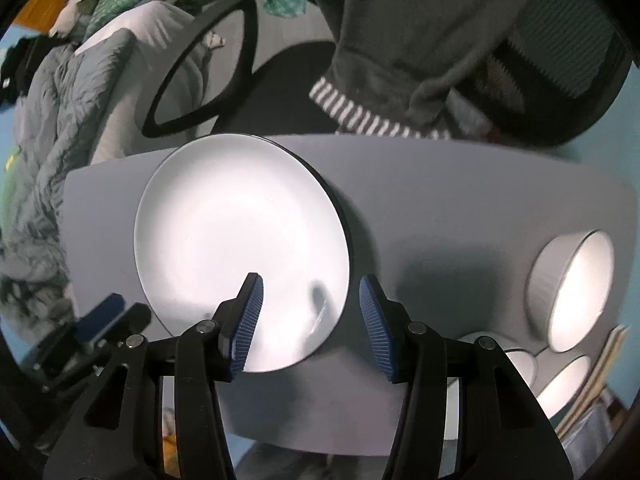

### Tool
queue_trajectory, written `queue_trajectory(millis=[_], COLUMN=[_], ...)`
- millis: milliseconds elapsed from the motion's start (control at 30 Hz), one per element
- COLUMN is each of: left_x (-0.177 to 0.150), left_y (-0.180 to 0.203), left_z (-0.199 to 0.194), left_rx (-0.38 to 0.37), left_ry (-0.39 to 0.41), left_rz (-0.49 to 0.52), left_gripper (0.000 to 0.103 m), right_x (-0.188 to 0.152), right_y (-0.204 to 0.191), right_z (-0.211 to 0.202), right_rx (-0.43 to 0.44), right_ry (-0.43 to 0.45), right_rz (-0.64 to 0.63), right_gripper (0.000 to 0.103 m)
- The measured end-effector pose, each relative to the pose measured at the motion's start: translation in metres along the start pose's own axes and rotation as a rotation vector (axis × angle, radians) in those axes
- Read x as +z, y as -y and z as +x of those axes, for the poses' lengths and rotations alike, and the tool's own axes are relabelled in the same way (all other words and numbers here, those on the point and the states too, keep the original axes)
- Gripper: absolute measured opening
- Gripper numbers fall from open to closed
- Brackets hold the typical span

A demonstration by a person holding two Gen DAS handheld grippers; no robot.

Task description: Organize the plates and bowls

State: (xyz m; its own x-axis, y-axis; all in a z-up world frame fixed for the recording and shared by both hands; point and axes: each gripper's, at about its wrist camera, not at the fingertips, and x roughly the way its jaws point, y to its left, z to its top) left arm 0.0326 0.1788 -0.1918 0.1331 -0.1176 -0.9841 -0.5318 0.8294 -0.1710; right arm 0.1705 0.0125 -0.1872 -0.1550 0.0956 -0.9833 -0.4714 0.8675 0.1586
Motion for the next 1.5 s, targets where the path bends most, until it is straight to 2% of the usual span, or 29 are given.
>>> queue_trajectory(millis=[200,400,700,933,1100,1500], left_x=[-0.012,-0.029,-0.06,-0.08,-0.09,-0.109], left_y=[0.003,0.006,0.007,0.007,0.012,0.01], left_z=[-0.029,-0.06,-0.102,-0.125,-0.146,-0.182], left_rx=[0.016,0.01,-0.012,-0.014,0.003,-0.052], left_ry=[0.057,0.112,0.173,0.206,0.258,0.338], left_rz=[0.021,0.042,0.082,0.111,0.16,0.164], left_gripper=[0.05,0.055,0.06,0.062,0.066,0.07], right_x=[-0.016,-0.035,-0.068,-0.093,-0.112,-0.144], right_y=[-0.012,-0.018,-0.023,-0.027,-0.031,-0.037], right_z=[-0.029,-0.059,-0.094,-0.118,-0.139,-0.159], right_rx=[-0.086,-0.119,-0.141,-0.157,-0.165,-0.146], right_ry=[0.106,0.182,0.254,0.308,0.371,0.422], right_rz=[-0.096,-0.14,-0.175,-0.175,-0.158,-0.114], right_gripper=[0.063,0.065,0.066,0.066,0.066,0.066])
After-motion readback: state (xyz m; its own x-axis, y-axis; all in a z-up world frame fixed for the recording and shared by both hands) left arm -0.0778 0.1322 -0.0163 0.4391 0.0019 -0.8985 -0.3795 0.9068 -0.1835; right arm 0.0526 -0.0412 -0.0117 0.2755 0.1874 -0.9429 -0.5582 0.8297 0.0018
